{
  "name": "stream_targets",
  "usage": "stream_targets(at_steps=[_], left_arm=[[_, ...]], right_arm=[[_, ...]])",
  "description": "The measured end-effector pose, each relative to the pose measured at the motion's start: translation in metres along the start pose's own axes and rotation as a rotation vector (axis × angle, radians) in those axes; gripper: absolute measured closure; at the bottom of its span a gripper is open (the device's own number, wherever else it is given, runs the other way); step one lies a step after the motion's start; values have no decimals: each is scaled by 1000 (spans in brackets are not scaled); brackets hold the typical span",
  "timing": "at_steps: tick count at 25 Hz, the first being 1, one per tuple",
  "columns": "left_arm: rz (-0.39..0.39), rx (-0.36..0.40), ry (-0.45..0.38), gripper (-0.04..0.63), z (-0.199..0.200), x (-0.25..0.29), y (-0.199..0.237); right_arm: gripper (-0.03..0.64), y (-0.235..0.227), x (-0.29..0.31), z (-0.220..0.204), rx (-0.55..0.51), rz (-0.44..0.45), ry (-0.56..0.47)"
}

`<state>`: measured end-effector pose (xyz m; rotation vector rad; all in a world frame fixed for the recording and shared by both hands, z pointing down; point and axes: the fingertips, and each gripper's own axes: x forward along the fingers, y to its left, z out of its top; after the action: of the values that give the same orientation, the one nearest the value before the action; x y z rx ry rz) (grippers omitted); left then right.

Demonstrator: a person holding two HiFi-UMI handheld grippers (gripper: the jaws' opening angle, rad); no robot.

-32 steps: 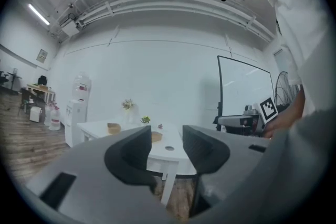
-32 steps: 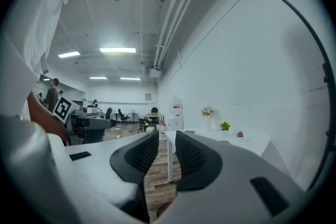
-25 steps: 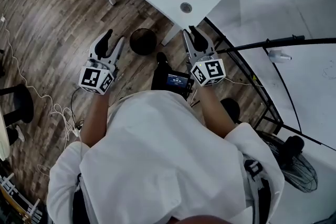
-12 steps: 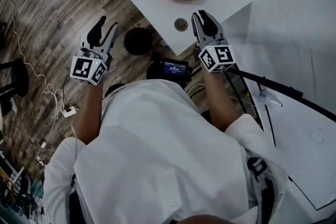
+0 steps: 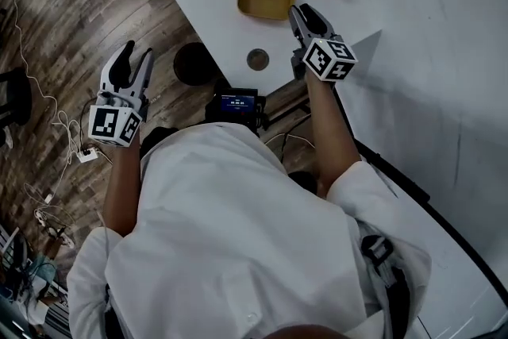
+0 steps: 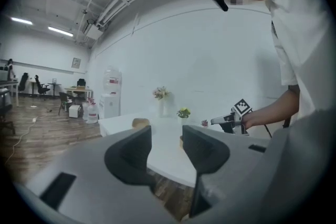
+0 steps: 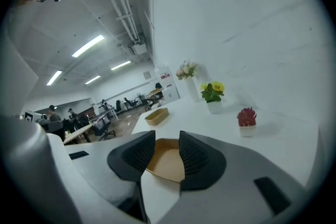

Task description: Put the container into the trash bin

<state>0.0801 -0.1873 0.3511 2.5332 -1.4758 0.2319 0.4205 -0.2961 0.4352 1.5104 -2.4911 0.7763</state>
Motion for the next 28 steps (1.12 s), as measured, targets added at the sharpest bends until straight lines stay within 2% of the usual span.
stream_targets(at_steps=[5,9,14,18,20,22,28], left_arm=[[58,-15,49,408,-7,-6,18],[102,-48,75,408,-7,-22,39],[129,-65,86,408,-17,-31,36],[146,-54,84,408,-25,-33,30],[153,-48,78,408,-24,-37,30],[166,-45,71,408,-22,-43,31],[191,-43,53,408,-24,-54,33]], right_arm=[[448,-30,33,-22,7,-59,138],[443,-38,44,-30,51,-104,237],[443,-42,50,-53,116,-79,325],[461,-50,55,-68,96,-84,332],[521,-55,52,-70,109,-102,323],[550,-58,49,-69,114,-119,313],[571,-63,46,-57,113,-143,246]])
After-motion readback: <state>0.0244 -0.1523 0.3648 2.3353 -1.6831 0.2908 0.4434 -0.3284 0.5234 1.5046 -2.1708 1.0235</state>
